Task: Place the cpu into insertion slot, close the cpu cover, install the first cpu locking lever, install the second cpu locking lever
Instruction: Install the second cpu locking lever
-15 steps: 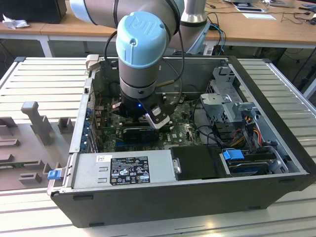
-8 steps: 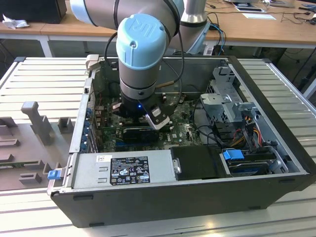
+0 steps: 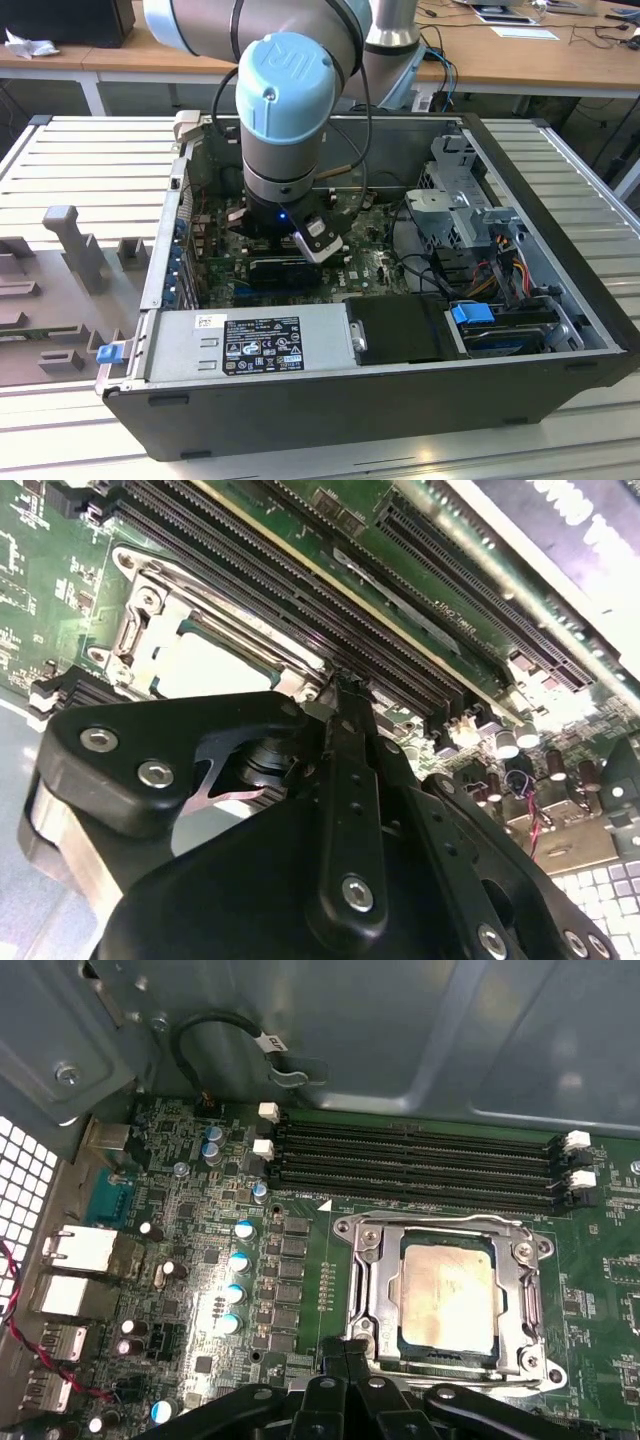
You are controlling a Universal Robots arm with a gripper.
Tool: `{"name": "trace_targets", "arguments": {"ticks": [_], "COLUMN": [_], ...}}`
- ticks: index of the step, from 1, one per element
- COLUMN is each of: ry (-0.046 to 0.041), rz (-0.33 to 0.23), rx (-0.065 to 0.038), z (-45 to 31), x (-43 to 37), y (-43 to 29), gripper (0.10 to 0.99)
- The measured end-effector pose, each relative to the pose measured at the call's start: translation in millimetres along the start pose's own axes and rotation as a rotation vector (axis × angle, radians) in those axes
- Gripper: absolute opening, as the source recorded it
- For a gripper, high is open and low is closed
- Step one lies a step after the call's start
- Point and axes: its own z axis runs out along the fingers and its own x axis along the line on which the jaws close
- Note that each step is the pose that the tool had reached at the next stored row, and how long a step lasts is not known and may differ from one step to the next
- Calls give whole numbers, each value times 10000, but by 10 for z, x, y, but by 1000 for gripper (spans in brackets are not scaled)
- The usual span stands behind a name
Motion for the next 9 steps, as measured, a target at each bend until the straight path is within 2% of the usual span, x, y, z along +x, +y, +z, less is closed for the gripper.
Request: {"name": "trace_targets", "arguments": {"ticks": [9], "ry": [-3], "rz": [-1], "rx": [-31], "z": [33], "x": [33], "y": [9], "gripper": [106]}}
